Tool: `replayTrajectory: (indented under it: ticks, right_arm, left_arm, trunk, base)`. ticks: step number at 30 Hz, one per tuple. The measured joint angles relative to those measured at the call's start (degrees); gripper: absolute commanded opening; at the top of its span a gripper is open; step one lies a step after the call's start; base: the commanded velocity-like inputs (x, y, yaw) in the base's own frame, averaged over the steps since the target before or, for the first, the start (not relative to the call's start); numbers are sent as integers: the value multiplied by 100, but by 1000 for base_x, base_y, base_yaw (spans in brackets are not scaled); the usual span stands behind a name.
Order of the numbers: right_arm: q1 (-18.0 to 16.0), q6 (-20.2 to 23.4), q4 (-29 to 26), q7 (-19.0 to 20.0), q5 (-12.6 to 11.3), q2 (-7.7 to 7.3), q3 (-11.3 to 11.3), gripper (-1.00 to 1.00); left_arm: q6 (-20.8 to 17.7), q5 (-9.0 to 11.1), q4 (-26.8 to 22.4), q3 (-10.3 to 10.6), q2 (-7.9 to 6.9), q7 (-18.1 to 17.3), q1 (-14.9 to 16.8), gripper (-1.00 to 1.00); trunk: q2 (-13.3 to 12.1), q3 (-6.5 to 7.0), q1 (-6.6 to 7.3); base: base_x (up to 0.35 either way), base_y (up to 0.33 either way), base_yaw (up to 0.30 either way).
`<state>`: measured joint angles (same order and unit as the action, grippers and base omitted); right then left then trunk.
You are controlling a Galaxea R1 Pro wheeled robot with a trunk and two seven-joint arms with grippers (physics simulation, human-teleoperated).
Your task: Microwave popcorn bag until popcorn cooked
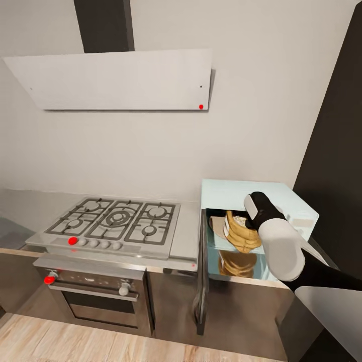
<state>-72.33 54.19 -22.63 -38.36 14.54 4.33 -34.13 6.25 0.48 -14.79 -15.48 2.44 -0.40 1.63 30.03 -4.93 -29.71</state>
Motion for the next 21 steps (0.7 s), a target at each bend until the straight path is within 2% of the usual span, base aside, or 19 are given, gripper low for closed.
replayTrajectory:
  ticks: [11,21]
  right_arm:
    - [-61,14,-5,-9,0,3,-7,100]
    - [-192,304,-62,-9,-16,8,-14,100]
  left_arm:
    - [0,0,-1,0,0,0,0,100]
    - [0,0,-3,-1,0,0,0,100]
  trunk:
    - [0,0,0]
    - [0,0,0]
  base:
    - [0,0,0]
    - [0,0,0]
